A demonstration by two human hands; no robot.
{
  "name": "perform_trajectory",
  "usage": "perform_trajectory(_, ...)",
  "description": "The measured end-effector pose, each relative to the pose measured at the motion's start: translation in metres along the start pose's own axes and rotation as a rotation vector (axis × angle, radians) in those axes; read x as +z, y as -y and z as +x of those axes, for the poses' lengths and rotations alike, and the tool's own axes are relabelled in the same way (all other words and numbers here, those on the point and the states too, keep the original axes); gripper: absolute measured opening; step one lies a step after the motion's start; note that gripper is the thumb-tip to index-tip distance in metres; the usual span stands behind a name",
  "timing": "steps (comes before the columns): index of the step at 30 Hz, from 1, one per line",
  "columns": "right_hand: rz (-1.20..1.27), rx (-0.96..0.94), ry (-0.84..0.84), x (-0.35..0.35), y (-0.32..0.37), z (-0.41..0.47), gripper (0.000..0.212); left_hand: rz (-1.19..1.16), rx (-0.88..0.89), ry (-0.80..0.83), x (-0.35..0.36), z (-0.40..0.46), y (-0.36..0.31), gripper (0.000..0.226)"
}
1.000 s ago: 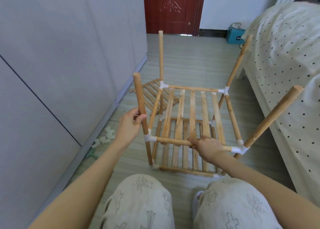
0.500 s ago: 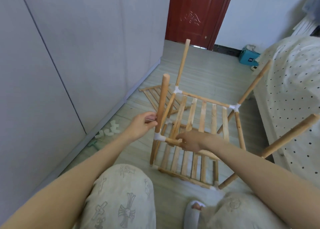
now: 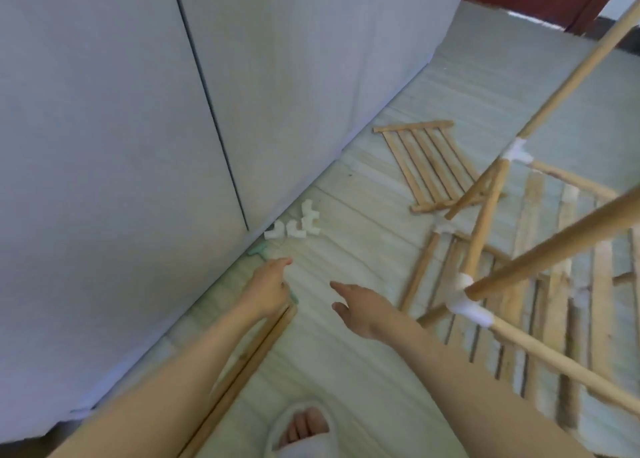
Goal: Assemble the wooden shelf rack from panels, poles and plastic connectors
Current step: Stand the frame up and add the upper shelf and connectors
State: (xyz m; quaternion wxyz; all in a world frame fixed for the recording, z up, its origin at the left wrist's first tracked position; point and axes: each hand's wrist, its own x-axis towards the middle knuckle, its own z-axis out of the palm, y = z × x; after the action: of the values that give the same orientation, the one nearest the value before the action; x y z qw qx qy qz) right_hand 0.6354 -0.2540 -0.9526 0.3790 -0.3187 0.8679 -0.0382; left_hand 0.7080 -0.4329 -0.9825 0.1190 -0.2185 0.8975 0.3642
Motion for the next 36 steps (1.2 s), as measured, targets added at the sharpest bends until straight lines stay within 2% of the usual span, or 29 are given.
perform_trajectory(5,-0.112,0.079,0.053,0.052,-0.033,0.058,0.059,0.254,0.028,0.01,0.006,0.06,0.036,0.074)
perform_trajectory(8,-0.119,0.085,0.028,0.066,-0.046,0.078,0.06,0.297,0.02,-0.041,0.004,0.096,0.037,0.078)
perform_trajectory(11,-0.091,0.097,0.043,0.072,-0.054,0.089,0.061,0.313,0.026,-0.136,0.003,0.125,0.033,0.065)
perform_trajectory(16,-0.076,0.1,0.086,0.071,-0.053,0.089,0.064,0.348,-0.087,-0.152,0.007,0.14,0.039,0.033)
perform_trajectory(19,0.026,0.119,0.113,0.06,-0.047,0.085,0.061,0.349,-0.077,-0.186,0.005,0.131,0.043,0.024)
perform_trajectory(22,0.202,0.148,0.116,0.046,-0.035,0.071,0.059,0.181,-0.03,-0.277,-0.003,0.112,0.036,0.021)
perform_trajectory(25,0.304,0.13,0.062,0.025,-0.018,0.047,0.057,-0.236,-0.073,-0.37,-0.02,0.081,0.012,0.027)
perform_trajectory(29,0.476,0.089,-0.054,-0.018,0.009,-0.002,0.053,-0.677,-0.036,-0.409,-0.055,0.032,-0.042,0.013)
perform_trajectory(33,0.504,-0.035,-0.222,-0.068,0.038,-0.071,0.048,-0.828,0.141,-0.44,-0.1,-0.023,-0.114,0.003)
perform_trajectory(36,0.534,-0.125,-0.354,-0.099,0.055,-0.131,0.045,-0.894,0.265,-0.444,-0.132,-0.067,-0.169,0.007)
